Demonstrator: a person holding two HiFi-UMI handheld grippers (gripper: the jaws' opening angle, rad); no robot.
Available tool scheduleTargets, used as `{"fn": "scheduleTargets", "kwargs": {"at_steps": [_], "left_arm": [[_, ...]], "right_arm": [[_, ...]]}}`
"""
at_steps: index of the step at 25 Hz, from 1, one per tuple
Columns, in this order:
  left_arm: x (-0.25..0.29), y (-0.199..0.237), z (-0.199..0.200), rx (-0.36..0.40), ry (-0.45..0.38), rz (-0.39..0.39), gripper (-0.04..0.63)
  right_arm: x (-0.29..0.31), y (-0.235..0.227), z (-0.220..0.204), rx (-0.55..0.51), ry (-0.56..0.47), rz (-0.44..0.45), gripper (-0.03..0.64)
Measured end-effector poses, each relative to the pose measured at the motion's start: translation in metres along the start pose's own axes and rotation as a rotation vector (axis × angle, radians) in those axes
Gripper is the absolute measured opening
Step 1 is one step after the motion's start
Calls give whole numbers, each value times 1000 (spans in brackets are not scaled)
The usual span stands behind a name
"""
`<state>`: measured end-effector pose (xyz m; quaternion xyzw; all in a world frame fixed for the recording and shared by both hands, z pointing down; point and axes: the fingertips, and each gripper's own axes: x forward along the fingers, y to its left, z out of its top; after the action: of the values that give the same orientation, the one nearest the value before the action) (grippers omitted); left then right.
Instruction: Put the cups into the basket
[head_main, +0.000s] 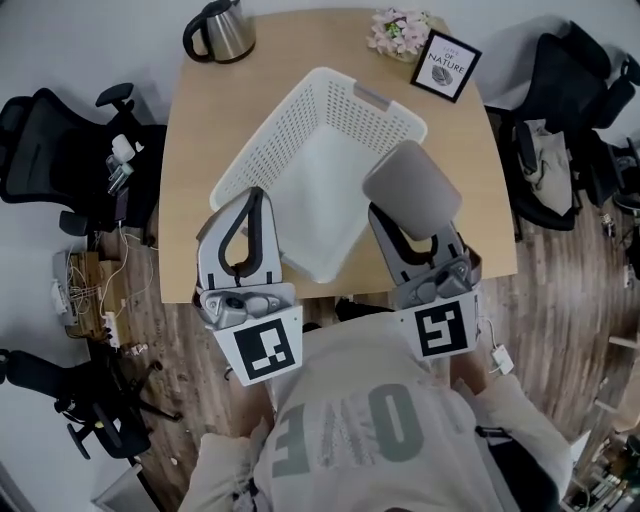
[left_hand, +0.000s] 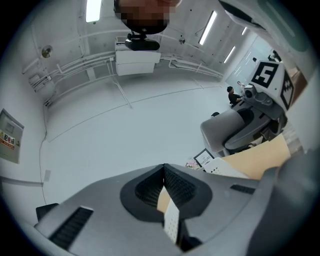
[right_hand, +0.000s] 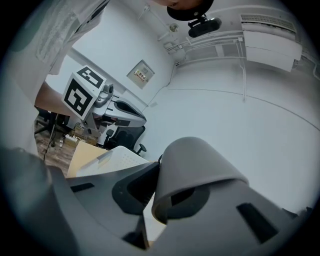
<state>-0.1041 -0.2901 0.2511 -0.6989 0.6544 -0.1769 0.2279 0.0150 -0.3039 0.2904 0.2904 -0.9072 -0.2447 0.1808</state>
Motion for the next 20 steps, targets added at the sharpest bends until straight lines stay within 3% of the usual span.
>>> {"fn": "scheduleTargets", "kwargs": {"at_steps": [16,20], "left_arm": [[56,10,-15,-1,8,-79,9],[67,12,-15,17,-12,-92,9]], "right_arm": [[45,-21,5,-37,9,72,32],[57,-26,7,-65,29,142,32]]}}
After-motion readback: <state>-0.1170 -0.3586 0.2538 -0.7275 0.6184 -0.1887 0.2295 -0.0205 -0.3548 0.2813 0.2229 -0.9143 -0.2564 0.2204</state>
